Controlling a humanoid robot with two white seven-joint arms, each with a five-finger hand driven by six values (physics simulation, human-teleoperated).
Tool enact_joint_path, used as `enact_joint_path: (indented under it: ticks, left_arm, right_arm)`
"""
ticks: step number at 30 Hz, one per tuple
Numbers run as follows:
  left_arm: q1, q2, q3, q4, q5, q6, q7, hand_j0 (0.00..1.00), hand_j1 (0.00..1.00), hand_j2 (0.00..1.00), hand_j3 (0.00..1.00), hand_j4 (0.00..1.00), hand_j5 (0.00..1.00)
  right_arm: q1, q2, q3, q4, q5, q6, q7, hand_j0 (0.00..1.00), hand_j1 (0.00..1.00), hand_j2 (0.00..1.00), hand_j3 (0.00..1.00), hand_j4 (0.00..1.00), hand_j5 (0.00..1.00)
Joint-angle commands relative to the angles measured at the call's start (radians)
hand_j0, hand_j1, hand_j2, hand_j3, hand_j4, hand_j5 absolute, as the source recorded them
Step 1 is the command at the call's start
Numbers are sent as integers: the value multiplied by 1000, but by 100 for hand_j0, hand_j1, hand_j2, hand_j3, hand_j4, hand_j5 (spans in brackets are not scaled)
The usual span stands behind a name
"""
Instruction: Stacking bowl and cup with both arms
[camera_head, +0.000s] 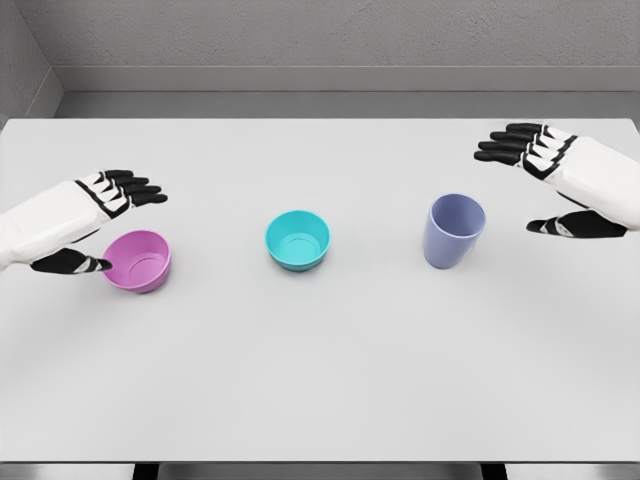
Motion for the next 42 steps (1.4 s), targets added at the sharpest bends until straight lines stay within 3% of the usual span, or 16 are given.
enact_joint_path:
  ticks: [1,9,11,13,15,17,19,22,24,27,29,32,33,35,38,42]
  left_arm:
    - [0,-4,1,13,1,1,-7,100,100,100,100,100,100]
    - [-12,-12,-8,17,-43,1,-7,100,100,100,100,100,100]
    - [-29,37,-19,7,-39,1,-7,100,100,100,100,100,100]
    - [-98,145,-89,17,-26,1,-7,100,100,100,100,100,100]
    - [-213,177,-241,20,15,1,-7,100,100,100,100,100,100]
    - [-291,183,-324,30,38,1,-17,100,100,100,100,100,100]
    - [-397,185,-404,36,86,1,-125,100,100,100,100,100,100]
    - [-523,183,-532,38,196,1,-272,100,100,100,100,100,100]
    - [-580,181,-583,29,317,1,-272,100,100,100,100,100,100]
    - [-604,146,-594,30,446,261,-272,100,100,100,100,100,100]
    - [-624,143,-592,32,500,396,-272,100,100,100,100,100,100]
    - [-624,142,-595,38,491,552,-272,100,100,100,100,100,100]
    - [-624,142,-614,46,431,578,-272,100,100,100,100,100,100]
    - [-624,151,-637,43,340,580,-272,100,100,100,100,100,100]
    - [-623,161,-649,7,262,568,-272,100,100,100,100,100,100]
    - [-621,234,-675,-52,260,496,-272,100,100,100,100,100,100]
  right_arm:
    - [0,-10,4,-1,-6,0,-5,100,100,100,100,100,100]
    - [-2,-59,2,0,-1,0,3,100,100,100,100,100,100]
    - [-5,-76,2,-1,5,0,3,100,100,100,100,100,100]
    - [-8,-79,2,-1,5,0,3,100,100,100,100,100,100]
    - [-8,-88,1,-1,5,0,5,100,100,100,100,100,100]
    - [-9,-91,2,-4,7,0,6,100,100,100,100,100,100]
    - [-14,-96,2,-3,8,0,14,100,100,100,100,100,100]
    - [-43,-85,2,-3,2,0,175,100,100,100,100,100,100]
    - [-58,-71,2,-3,2,0,236,100,100,100,100,100,100]
    - [-80,-51,2,11,-1,0,339,100,100,100,100,100,100]
    - [-117,16,4,40,-1,0,440,100,100,100,100,100,100]
    - [-158,88,9,80,-2,0,514,100,100,100,100,100,100]
    - [-161,105,9,96,-4,0,528,100,100,100,100,100,100]
    - [-181,153,12,132,-42,0,571,100,100,100,100,100,100]
    - [-189,165,50,129,-133,0,571,100,100,100,100,100,100]
    - [-202,171,55,132,-168,0,571,100,100,100,100,100,100]
